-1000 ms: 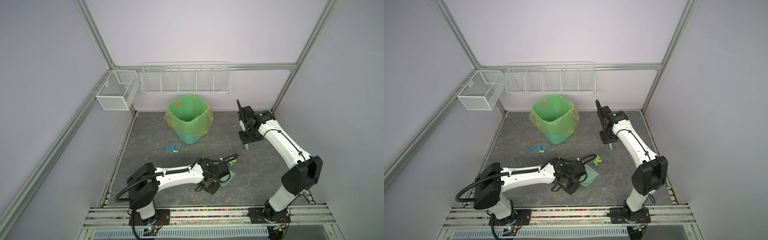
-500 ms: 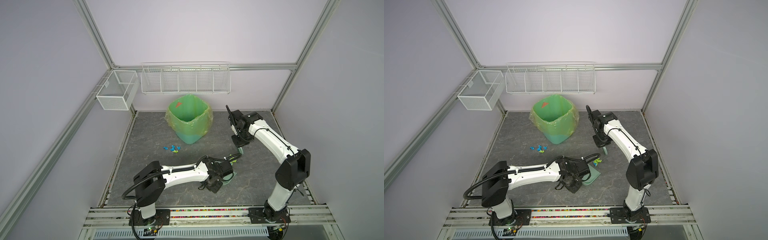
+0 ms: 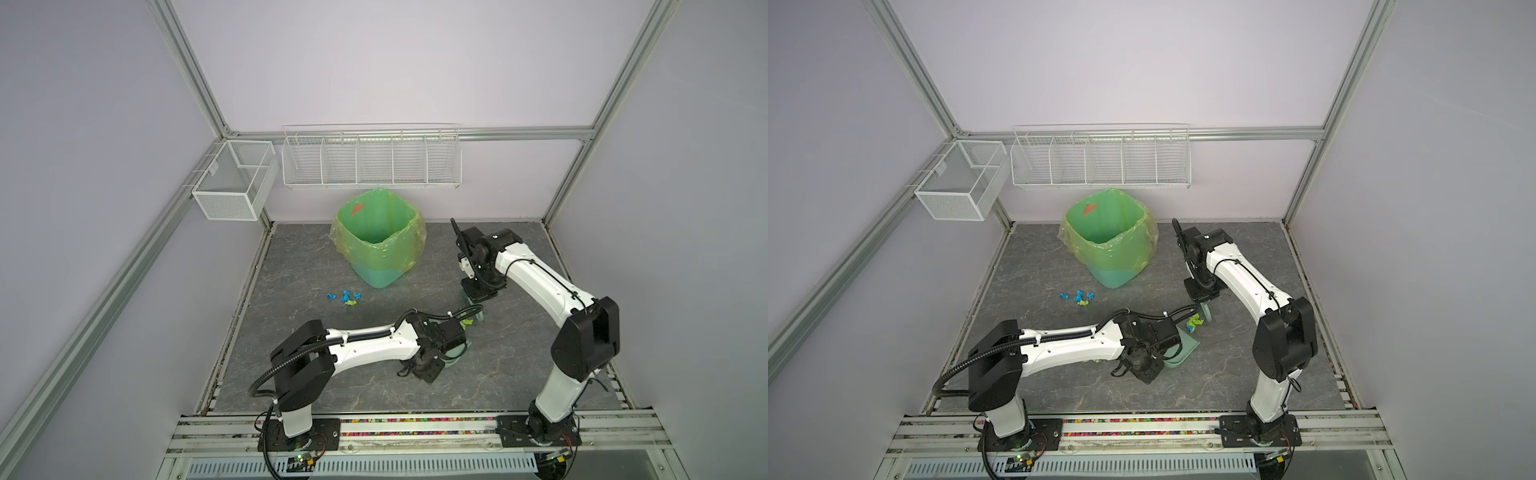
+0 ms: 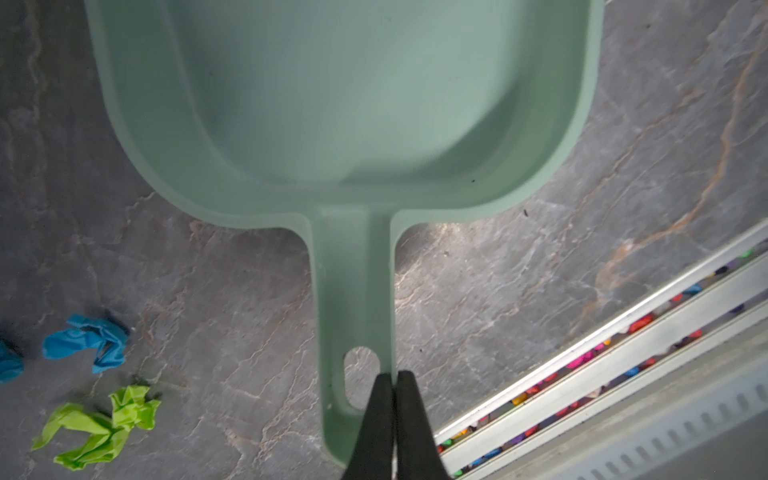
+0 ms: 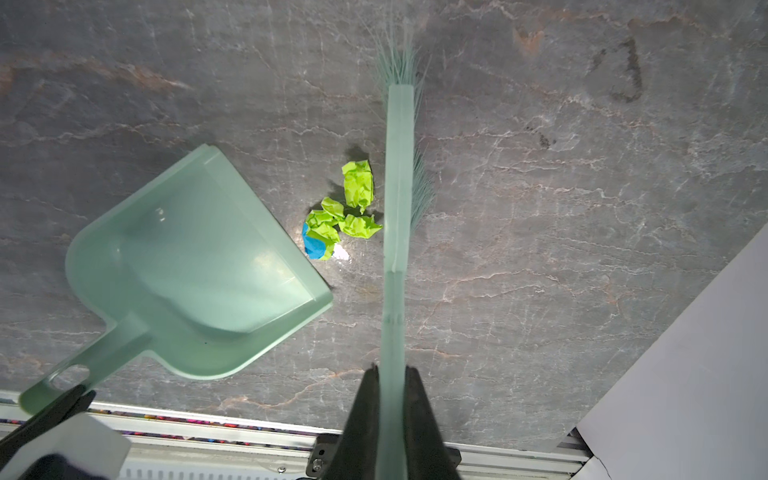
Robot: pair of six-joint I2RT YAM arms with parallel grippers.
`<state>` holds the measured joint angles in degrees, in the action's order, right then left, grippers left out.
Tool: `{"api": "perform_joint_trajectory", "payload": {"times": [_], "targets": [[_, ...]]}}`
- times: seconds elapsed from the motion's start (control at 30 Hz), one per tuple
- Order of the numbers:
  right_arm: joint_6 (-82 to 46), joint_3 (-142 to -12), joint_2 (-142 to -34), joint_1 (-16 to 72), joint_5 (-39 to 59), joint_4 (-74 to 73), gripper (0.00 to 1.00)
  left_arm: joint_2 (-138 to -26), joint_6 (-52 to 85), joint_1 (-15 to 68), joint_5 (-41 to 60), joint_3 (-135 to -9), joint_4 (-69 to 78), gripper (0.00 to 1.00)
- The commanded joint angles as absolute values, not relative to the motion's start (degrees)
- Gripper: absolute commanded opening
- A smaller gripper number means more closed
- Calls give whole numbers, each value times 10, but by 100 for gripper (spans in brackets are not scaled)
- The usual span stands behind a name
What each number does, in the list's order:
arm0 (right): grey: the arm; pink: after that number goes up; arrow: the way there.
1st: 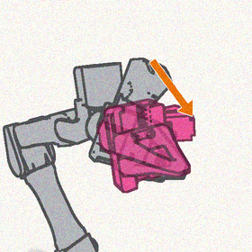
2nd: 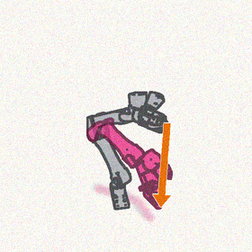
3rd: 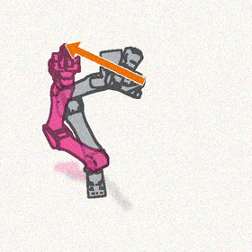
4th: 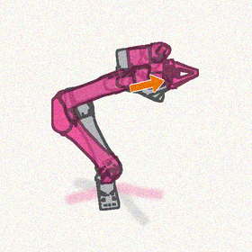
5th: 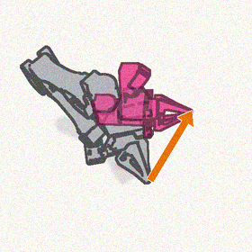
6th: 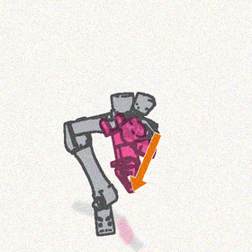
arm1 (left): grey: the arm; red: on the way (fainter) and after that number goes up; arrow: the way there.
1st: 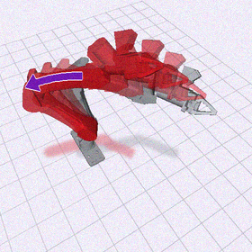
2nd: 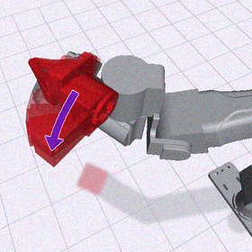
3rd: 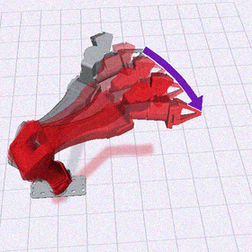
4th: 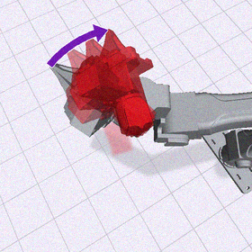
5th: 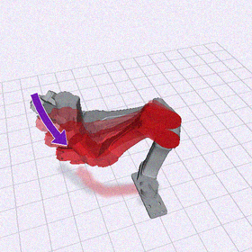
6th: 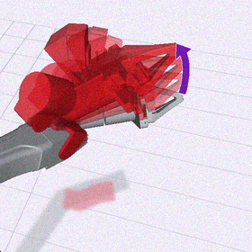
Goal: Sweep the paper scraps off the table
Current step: 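Sweep the lime-and-blue scrap cluster into the dustpan with the right gripper's brush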
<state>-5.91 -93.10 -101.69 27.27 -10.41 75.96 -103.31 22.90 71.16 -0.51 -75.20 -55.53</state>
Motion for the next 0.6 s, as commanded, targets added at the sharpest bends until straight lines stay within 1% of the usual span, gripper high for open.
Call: {"api": "perform_joint_trajectory", "payload": {"times": [0.0, 0.37, 0.57], "targets": [[-47, -911, -1002, 278, -70, 769, 7, -1046, 218, 709, -1, -773, -561, 0], [-65, -874, -979, 289, -27, 755, 7, -1049, 207, 701, 3, -777, -562, 0], [-71, -860, -979, 298, 15, 742, 7, -1041, 187, 674, 4, -770, -569, 0]]}}
